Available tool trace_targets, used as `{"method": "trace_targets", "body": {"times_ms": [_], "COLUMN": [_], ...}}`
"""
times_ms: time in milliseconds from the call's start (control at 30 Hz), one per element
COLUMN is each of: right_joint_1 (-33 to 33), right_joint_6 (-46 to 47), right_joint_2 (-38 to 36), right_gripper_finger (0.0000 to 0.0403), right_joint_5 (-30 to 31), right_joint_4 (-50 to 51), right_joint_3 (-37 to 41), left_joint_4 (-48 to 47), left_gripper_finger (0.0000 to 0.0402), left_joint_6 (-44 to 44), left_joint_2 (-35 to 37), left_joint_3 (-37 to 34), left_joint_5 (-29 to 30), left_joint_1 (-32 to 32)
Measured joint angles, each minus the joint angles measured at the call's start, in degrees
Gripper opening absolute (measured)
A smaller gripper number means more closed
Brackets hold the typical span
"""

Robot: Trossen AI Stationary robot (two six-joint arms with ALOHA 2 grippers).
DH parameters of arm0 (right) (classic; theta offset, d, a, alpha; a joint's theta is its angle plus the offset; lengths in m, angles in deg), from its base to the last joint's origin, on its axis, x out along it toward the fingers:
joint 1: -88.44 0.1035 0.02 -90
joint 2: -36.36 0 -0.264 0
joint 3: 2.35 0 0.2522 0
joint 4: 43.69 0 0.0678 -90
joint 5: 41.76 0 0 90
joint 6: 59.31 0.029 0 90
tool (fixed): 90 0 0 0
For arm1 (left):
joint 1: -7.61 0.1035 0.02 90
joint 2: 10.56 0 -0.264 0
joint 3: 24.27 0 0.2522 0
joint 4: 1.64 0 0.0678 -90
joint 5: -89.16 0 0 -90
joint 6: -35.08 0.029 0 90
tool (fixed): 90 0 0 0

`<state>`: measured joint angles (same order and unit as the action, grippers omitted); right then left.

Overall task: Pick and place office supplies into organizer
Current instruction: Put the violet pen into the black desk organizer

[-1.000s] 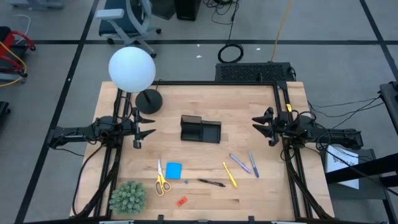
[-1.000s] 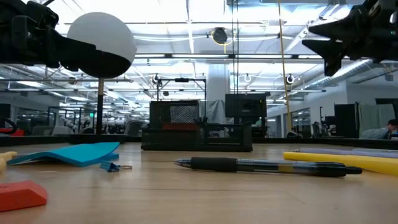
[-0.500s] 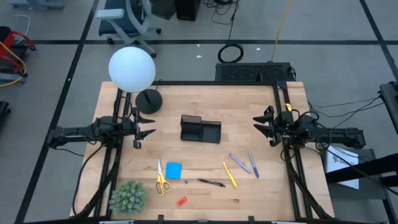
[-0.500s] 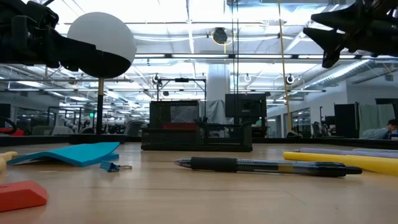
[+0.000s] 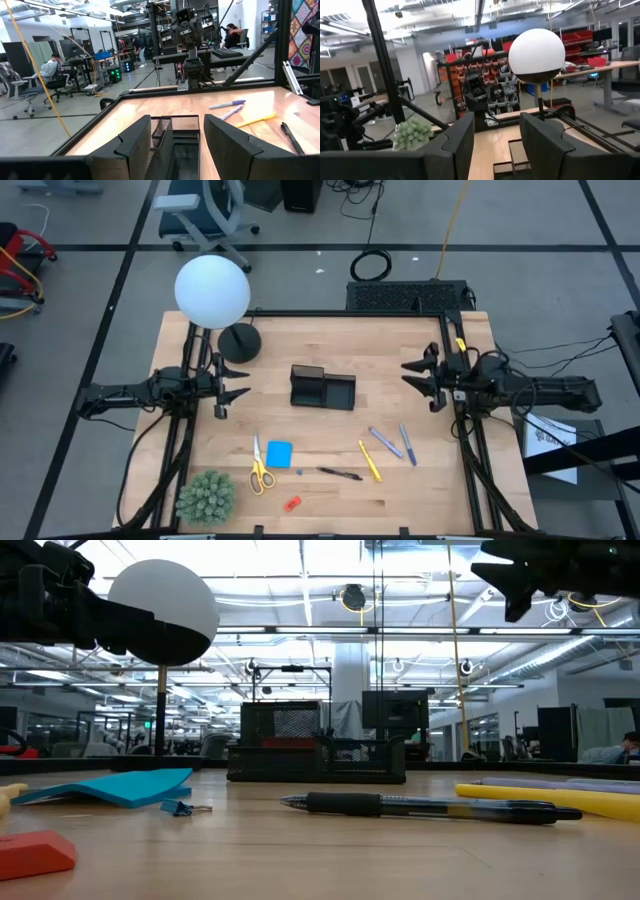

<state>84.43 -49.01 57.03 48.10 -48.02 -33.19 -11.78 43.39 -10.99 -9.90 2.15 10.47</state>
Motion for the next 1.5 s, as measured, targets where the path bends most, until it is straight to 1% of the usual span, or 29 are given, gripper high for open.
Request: {"method": "trace_targets", "body": {"times_ms": [200,367,700,867,967,1067,1167,1333,1400,1500], "right_joint_1": [0.0,0.0,0.02,0.02,0.02,0.02,0.02,0.07,0.07,0.35], "right_joint_6": [-3.03,-3.54,-3.98,-5.22,-5.19,-5.11,-4.26,-2.13,-2.05,-2.01], "right_joint_2": [4.16,6.11,9.94,13.03,15.14,17.73,20.94,26.55,28.75,32.05], "right_gripper_finger": [0.0153,0.0153,0.0153,0.0153,0.0153,0.0153,0.0153,0.0153,0.0153,0.0153], "right_joint_5": [-0.02,-0.04,0.0,0.89,2.1,3.36,3.53,3.39,3.72,6.06], "right_joint_4": [3.77,7.74,24.92,28.66,31.35,37.58,44.62,51.42,54.05,58.22], "right_joint_3": [-5.18,-9.27,-21.81,-25.76,-28.08,-31.78,-35.7,-41.13,-43.33,-46.89], "left_joint_4": [0.0,0.0,0.0,0.15,1.81,3.14,4.35,5.89,8.98,16.15], "left_gripper_finger": [0.0191,0.0191,0.0191,0.0191,0.0191,0.0191,0.0191,0.0191,0.0191,0.0191], "left_joint_6": [0.31,0.37,0.4,0.26,0.2,-0.49,-1.39,-1.97,-4.38,-8.84], "left_joint_2": [-0.02,0.0,0.0,-0.02,0.01,0.0,0.0,-0.02,-0.02,0.0], "left_joint_3": [-0.01,-0.01,-0.01,-0.01,-0.01,-0.01,-0.01,-0.01,-0.01,0.01], "left_joint_5": [0.02,0.01,0.0,0.0,0.02,-0.02,0.0,0.04,0.07,-0.1], "left_joint_1": [0.0,-0.01,0.0,0.0,-0.01,-0.01,-0.01,-0.01,-0.01,0.01]}}
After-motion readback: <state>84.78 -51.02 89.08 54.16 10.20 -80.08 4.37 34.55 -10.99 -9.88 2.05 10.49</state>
